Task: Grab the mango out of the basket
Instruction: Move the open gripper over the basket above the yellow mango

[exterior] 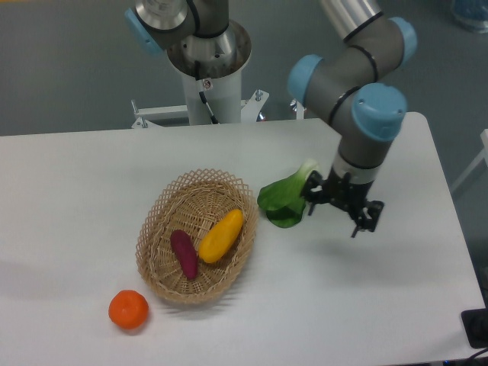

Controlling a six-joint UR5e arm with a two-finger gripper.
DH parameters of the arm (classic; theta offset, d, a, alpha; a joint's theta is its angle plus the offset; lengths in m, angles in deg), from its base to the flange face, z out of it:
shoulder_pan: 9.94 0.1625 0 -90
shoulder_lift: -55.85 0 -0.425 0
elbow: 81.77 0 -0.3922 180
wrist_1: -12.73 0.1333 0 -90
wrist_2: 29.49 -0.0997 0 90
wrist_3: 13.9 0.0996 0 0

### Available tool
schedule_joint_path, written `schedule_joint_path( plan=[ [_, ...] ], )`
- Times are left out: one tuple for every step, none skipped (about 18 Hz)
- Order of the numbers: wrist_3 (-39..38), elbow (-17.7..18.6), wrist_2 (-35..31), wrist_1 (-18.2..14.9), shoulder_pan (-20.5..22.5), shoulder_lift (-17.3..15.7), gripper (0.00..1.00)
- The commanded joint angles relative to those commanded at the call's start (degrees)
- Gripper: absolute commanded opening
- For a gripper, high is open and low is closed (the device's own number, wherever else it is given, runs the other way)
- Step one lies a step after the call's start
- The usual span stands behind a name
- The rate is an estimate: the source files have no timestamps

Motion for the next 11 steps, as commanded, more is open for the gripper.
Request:
schedule_joint_path(
  plan=[
    [-1.32,0.09,0.0,0.0,-0.97,0.0,1.0],
    [-2.55,0.09,0.0,0.09,-1.85,0.0,1.0],
    [-3.26,0.09,0.0,0.09,-2.73,0.0,1.0],
    [-3.79,0.09,0.09,0.09,-3.52,0.09,1.0],
    [-4.31,0.17,0.0,0.0,-4.4,0.09,1.0],
    [-4.84,0.61,0.0,-0.09,-5.01,0.0,1.0],
    [-5.28,1.4,0.0,0.0,-5.8,-0.09,1.0],
    [-5.55,2.1,0.0,0.0,-6.68,-0.17,1.0],
    [-5.64,2.72,-0.09,0.0,-7.3,-0.26,1.0],
    [-5.81,3.51,-0.09,0.0,-8.0,-0.35,1.0],
    [-5.99,4.12,-0.09,0.0,-8.88,-0.61,1.0]
  ],
)
